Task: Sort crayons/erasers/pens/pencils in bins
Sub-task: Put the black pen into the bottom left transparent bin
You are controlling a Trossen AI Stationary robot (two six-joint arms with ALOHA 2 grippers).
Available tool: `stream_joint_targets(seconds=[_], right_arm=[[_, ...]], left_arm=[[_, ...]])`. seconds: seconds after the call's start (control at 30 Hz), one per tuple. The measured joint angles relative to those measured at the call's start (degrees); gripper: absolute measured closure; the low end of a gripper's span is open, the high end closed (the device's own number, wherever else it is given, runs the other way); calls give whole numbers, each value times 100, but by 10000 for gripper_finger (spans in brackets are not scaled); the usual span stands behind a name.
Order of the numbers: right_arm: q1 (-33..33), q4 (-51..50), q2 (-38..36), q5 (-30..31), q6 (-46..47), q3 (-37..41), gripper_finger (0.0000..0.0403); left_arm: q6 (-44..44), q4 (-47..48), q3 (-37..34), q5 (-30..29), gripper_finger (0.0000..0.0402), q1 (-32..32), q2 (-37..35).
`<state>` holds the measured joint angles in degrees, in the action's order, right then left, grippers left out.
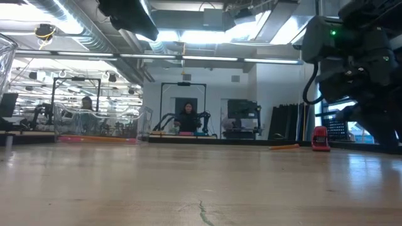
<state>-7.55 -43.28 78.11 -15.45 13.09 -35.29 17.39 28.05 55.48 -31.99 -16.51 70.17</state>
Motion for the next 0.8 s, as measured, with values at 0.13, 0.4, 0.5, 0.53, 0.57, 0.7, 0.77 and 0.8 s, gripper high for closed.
stream_joint_targets(seconds=[0.13,0.4,0.5,0.53,0.57,0.7,0.77,0.8], right_arm=[[0,-50,2,-59,-4,8,274],[-2,-81,5,-15,132,-29,274],[-4,-102,13,161,163,-189,274],[-4,-150,13,223,164,-270,274],[-4,-213,13,256,180,-368,274],[-4,-596,13,294,485,-766,274],[-4,-777,13,364,663,-885,274],[-4,-854,13,425,795,-921,274]], left_arm=[[0,0,0,0,306,0,0],[0,0,0,0,306,0,0],[2,0,0,9,306,0,0],[2,0,0,45,306,0,0],[4,-2,0,113,306,0,0],[14,-2,0,371,306,-4,0],[24,-2,0,479,306,-4,0],[24,-2,0,499,306,-4,0]])
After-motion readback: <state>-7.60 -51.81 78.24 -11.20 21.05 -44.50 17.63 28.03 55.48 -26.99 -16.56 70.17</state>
